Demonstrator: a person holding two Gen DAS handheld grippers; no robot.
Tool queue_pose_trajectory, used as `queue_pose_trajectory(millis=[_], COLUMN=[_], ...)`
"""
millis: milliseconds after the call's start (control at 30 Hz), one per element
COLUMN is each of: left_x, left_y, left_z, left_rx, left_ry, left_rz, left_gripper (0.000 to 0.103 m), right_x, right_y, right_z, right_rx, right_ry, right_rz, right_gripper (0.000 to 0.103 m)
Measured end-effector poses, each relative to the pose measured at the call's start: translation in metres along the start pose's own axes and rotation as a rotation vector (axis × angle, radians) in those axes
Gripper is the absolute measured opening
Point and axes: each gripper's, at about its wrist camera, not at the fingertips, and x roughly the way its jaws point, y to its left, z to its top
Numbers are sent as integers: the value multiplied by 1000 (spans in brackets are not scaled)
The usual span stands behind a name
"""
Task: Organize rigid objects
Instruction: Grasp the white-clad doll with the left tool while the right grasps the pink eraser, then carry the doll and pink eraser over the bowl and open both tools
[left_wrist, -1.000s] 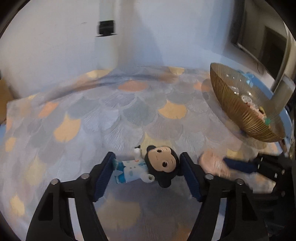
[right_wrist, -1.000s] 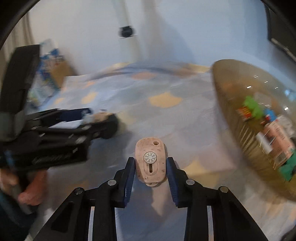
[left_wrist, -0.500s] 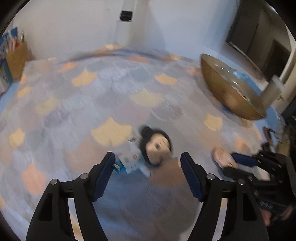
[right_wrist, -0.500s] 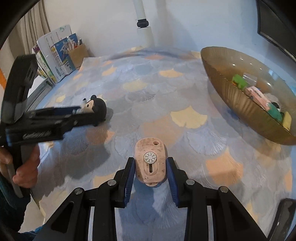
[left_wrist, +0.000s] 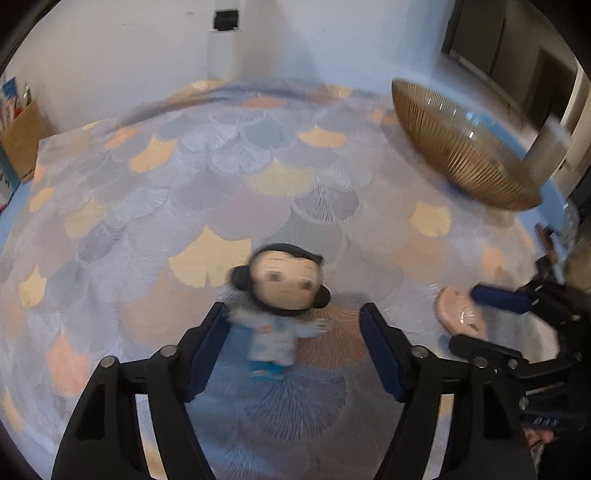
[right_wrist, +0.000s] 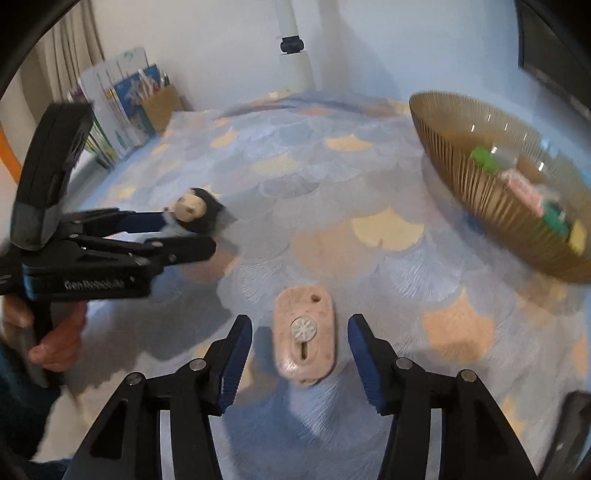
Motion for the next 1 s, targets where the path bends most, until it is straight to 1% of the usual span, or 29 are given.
queue_pose_trajectory(millis=[33,67,100,167,200,233,300,367,500,633,700,767,867,933,1000], left_x=[1,2,2,1,-2,-5,-16,-31,-73,-107,-120,-127,-120,-106,-85], left_y=[-3,-7,-5,-4,-4,-4,-5,-6,-11,-27,-38,-51,-73,-91,-110], left_z=[1,3,5,6,8,10,18,30,64,94,105,111,118,124,128], left_rx=[15,32,33,19,26,30,31,25,5,-22,-67,-144,-172,-159,-145], left_ry=[-2,-3,0,-12,-25,-34,-64,-110,-247,-364,-432,-493,-520,-496,-452], left_rz=[18,27,17,10,21,22,21,20,-12,-55,-78,-81,-95,-125,-149], left_gripper=[48,43,41,38,33,33,33,33,33,33,33,33,33,33,33], right_x=[2,5,6,6,5,3,-7,-31,-99,-153,-172,-190,-203,-201,-193], right_y=[1,4,8,16,20,25,27,19,-24,-69,-89,-111,-129,-143,-154], right_z=[1,3,4,4,3,1,4,16,49,72,77,80,88,94,97], right_rx=[-14,-29,-50,-77,-87,-99,-107,-101,-39,19,51,84,119,143,163], right_ry=[-5,-7,-4,10,13,15,0,-67,-244,-370,-411,-450,-469,-466,-450], right_rz=[-32,-64,-87,-35,-3,20,32,4,-85,-186,-211,-237,-258,-248,-244], right_gripper=[46,44,36,36,36,36,36,36,36,36,36,36,36,36,36])
